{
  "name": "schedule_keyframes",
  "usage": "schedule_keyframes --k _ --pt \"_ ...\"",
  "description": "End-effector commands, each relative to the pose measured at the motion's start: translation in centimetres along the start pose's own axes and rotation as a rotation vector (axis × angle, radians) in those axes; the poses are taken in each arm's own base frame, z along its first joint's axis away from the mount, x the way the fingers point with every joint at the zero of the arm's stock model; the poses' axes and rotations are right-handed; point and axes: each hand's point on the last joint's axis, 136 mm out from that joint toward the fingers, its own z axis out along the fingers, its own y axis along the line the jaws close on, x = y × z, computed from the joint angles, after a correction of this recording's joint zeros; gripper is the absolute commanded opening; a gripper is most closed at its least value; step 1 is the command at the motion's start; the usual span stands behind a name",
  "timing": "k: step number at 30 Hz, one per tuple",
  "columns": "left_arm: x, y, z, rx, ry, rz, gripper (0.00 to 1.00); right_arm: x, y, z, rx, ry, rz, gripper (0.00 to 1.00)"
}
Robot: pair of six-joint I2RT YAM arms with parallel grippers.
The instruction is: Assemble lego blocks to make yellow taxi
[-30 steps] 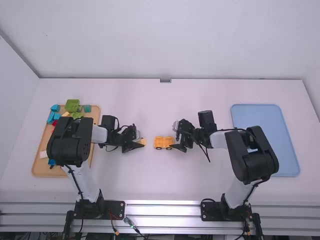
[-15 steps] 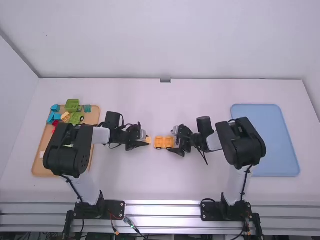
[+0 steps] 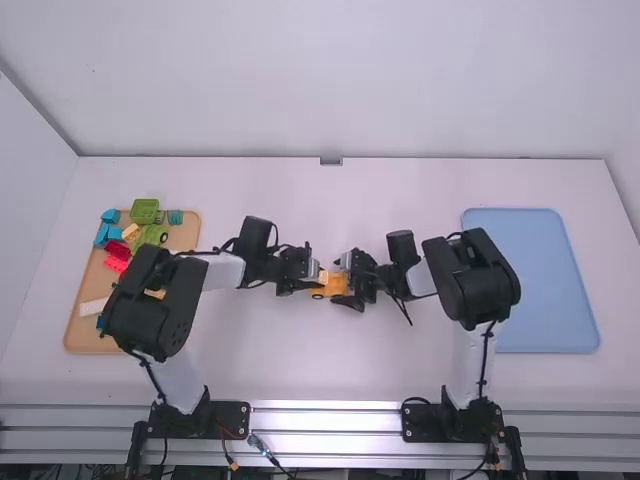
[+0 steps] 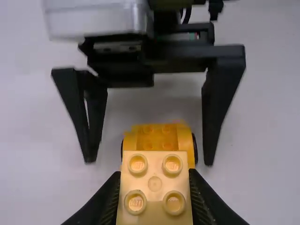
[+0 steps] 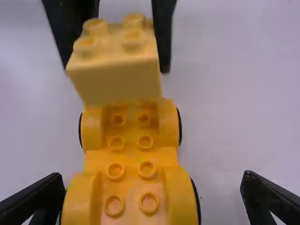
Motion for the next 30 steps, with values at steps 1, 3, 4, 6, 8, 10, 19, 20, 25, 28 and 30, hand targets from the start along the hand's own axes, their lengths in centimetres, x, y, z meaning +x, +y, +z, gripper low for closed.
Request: schedule_keyframes --k 1,3,4,6,8,10,19,20,25,28,30 --pt "0.2 0.5 0.3 -0.021 0.028 -0.055 0.05 0.4 0.4 0.7 -0.019 0.007 -0.003 0.96" --pt "0.1 0.5 0.3 -0.018 0.02 -0.056 0.05 0.7 0.5 0.8 -0.021 0.013 -0.007 0.91" --pt "0.1 0.5 0.4 -0.018 0.021 -0.056 0.05 0.8 0.5 0.8 -0.02 0.015 -0.004 0.9" --pt "0.4 0.5 0.5 -0.015 0.022 -0.06 0.05 0.8 0.5 0.8 -0.023 0.013 -0.002 0.84" --pt "0.7 0.3 0.6 -0.01 0.026 -0.07 0.05 0.9 0.4 0.7 -0.017 0.012 0.0 0.77" --pt "0.8 0.0 0.9 0.007 0.012 -0.078 0.05 0.9 0.3 0.5 -0.013 0.011 0.004 0.67" --pt "1.8 0.6 1.3 0.021 0.02 -0.112 0.04 0.9 0.3 0.5 -0.016 0.012 0.01 0.56" --pt "1.8 0.6 1.4 0.025 0.022 -0.116 0.04 0.9 0.4 0.6 -0.018 0.013 0.009 0.56" --pt "1.8 0.8 1.5 0.03 0.029 -0.122 0.04 0.9 0.5 0.7 -0.021 0.012 0.007 0.57" --pt "2.0 0.6 1.5 0.036 0.032 -0.13 0.04 0.9 0.5 0.7 -0.021 0.012 0.007 0.57" --pt "2.2 0.3 1.5 0.043 0.041 -0.145 0.05 0.9 0.5 0.7 -0.02 0.012 0.007 0.57"
